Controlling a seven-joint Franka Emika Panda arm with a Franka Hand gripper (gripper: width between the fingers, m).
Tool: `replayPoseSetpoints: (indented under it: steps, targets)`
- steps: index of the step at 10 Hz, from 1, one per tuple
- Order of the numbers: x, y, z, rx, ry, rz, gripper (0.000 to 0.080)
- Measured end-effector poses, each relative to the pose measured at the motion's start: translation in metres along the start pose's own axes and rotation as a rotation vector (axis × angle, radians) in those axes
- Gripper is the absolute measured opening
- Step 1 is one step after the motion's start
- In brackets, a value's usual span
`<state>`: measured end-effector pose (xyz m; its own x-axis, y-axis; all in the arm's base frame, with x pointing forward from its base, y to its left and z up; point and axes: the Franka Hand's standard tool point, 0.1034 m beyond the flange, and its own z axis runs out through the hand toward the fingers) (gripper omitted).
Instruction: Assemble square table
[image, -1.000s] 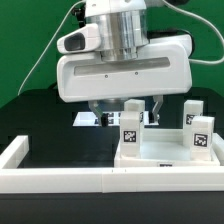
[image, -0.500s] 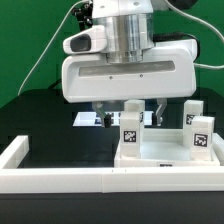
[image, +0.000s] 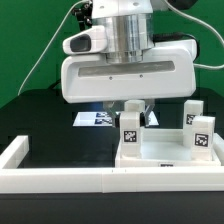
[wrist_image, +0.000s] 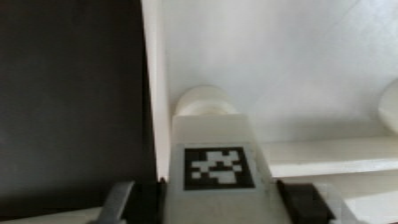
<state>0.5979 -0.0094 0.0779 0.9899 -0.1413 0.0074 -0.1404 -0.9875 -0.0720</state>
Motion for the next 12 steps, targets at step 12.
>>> replayPoseSetpoints:
  steps: [12]
  targets:
    - [0.000, -0.018, 0.003, 0.101, 0.072, 0.875, 0.0291]
